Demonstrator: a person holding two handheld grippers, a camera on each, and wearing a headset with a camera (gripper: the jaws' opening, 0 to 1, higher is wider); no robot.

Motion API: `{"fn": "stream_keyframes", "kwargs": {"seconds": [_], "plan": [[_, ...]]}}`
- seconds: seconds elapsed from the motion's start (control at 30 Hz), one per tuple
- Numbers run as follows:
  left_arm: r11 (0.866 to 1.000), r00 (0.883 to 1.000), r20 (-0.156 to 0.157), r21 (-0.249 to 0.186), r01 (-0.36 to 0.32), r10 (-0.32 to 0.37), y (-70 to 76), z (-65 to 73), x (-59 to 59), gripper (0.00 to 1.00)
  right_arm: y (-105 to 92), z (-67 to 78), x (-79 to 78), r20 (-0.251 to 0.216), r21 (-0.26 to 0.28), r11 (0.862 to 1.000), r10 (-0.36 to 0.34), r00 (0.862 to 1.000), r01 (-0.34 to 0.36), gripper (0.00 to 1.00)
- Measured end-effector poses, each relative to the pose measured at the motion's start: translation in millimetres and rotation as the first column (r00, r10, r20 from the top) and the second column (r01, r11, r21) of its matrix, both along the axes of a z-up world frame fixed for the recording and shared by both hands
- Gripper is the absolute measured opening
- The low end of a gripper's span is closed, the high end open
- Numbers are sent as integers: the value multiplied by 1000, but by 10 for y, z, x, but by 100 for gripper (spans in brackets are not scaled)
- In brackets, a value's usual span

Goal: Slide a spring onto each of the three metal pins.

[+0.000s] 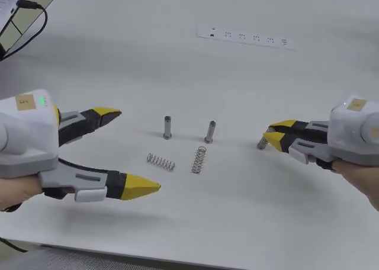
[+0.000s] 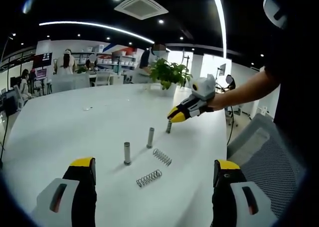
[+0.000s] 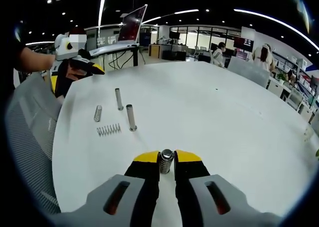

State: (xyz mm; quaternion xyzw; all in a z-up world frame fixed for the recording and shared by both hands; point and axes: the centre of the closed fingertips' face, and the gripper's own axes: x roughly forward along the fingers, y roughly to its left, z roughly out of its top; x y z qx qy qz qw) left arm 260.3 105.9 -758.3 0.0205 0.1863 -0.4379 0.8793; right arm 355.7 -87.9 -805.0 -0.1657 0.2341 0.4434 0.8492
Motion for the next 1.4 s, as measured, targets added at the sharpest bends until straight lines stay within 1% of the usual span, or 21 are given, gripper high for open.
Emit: {"fn": "stream_keyframes", "kwargs": {"seconds": [0.03, 0.07, 0.17, 0.33, 0.43, 0.5, 0.6, 0.67, 0.73, 0.83, 0.9, 0.97, 1.03, 1.1, 1.17, 1.4], "plan": [[1000, 1000, 0, 1, 0, 0, 2, -2, 0, 96, 0, -12, -7, -3, -4, 1000, 2, 1000, -2, 9], [1000, 1000, -1, 3, 0, 0, 5, -9, -4, 96, 6, 4, 0, 1, 8, 1000, -1, 1000, 1, 9], [1000, 1000, -5, 4, -1, 1, 12, -19, -12, 96, 1, 4, 4, -4, 10, 1000, -8, 1000, 8, 9], [1000, 1000, -6, 3, -3, 3, 26, -27, -21, 96, 4, 2, -4, -24, 23, 1000, -14, 1000, 15, 9], [1000, 1000, -7, 6, -5, 5, 38, -31, -19, 95, -2, -1, -4, -26, 23, 1000, -16, 1000, 17, 9], [1000, 1000, -6, 6, -8, 8, 45, -31, -17, 95, -6, -8, -2, -27, 14, 1000, -18, 999, 19, 10], [1000, 1000, -7, 8, -8, 8, 47, -35, -23, 95, 2, 3, -3, -35, 24, 999, -23, 999, 24, 13], [1000, 1000, -10, 7, -9, 9, 50, -41, -27, 95, 10, 21, 2, -31, 30, 999, -23, 999, 24, 13], [1000, 1000, -11, 7, -9, 10, 53, -45, -31, 95, 20, 32, 0, -39, 39, 999, -27, 999, 28, 16], [1000, 1000, -13, 7, -10, 10, 55, -49, -33, 96, 27, 39, -2, -40, 41, 999, -24, 999, 26, 19], [1000, 1000, -14, 9, -10, 10, 56, -54, -32, 96, 35, 53, -3, -43, 55, 998, -26, 999, 28, 22], [1000, 1000, -14, 7, -9, 10, 55, -51, -31, 96, 27, 56, 1, -44, 52, 998, -32, 999, 35, 23], [1000, 1000, -15, 4, -12, 12, 57, -49, -29, 96, 30, 72, 5, -46, 64, 997, -39, 998, 42, 26], [1000, 1000, -16, 5, -12, 12, 56, -52, -30, 96, 29, 72, 1, -57, 66, 997, -44, 997, 47, 29], [1000, 1000, -16, 3, -13, 13, 53, -48, -31, 96, 25, 77, -1, -57, 66, 996, -48, 997, 51, 32], [1000, 1000, -16, -1, -15, 15, 49, -38, -26, 96, 53, 155, -48, -65, 91, 994, -58, 996, 63, 38]]}}
